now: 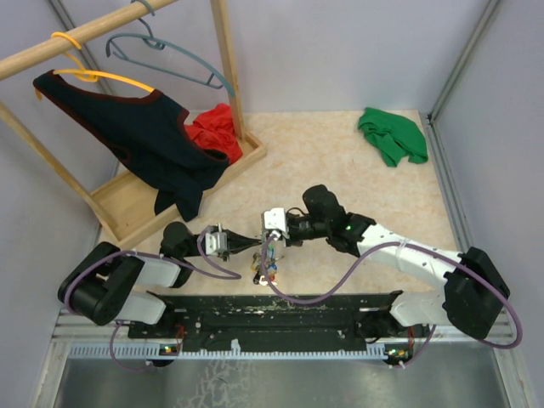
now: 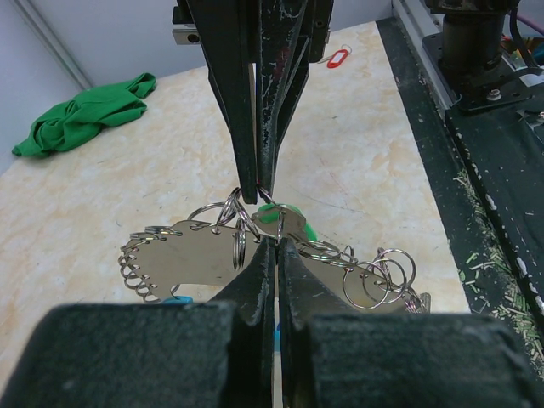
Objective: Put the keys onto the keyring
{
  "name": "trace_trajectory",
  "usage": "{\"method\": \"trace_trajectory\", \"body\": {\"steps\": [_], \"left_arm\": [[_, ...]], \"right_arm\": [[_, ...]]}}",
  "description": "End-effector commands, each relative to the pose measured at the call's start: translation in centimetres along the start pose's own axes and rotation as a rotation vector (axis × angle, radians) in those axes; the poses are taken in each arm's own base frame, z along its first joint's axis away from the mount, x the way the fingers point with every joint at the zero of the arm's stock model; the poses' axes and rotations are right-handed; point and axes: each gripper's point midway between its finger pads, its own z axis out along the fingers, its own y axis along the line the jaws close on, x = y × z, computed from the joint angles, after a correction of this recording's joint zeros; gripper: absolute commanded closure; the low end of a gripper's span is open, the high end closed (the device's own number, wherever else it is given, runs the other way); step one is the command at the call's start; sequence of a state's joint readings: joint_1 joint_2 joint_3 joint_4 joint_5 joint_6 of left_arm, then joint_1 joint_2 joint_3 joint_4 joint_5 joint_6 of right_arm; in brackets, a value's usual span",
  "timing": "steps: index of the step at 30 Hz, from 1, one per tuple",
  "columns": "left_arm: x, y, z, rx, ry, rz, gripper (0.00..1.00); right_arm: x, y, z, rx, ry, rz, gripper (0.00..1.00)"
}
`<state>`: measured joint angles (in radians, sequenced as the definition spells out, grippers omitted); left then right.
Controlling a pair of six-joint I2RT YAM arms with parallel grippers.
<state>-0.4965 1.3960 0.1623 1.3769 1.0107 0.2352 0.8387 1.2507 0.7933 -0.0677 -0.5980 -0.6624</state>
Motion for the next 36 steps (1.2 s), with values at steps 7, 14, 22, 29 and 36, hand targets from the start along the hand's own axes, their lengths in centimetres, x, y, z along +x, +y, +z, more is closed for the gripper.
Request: {"method": "trace_trajectory", "body": {"steps": [7,14,22,29,36], "left_arm": [[-2.0,1.5,0.2,-0.053,-0.055,0.068,1.00],[-2.2,2.2,0.0,-0.104,-0.052,0.054,1.00],[-2.4,2.4,-0.1,-0.121,-0.055,0.035,1.00],[-2.6,3.0,-0.2,-0.168,-0.054,-0.017,1.00],[-2.8,3.8,-0.2,-0.218,-0.055,-0.102,1.00]], "right_arm": [[-4.0,-0.2,0.7,-0.016,-0.099,-0.001,1.00],[-3.9,-0.5,0.5,0.026,-0.081,0.038,1.00],[-3.7,-0.3,0.8,0.032,-0.066,0.027,1.00],[-2.6,0.0,0.6,0.045,-0.044,-0.020,1.00],[-1.6,0.0,0.5,0.057,-0.015,-0.059,1.00]]}}
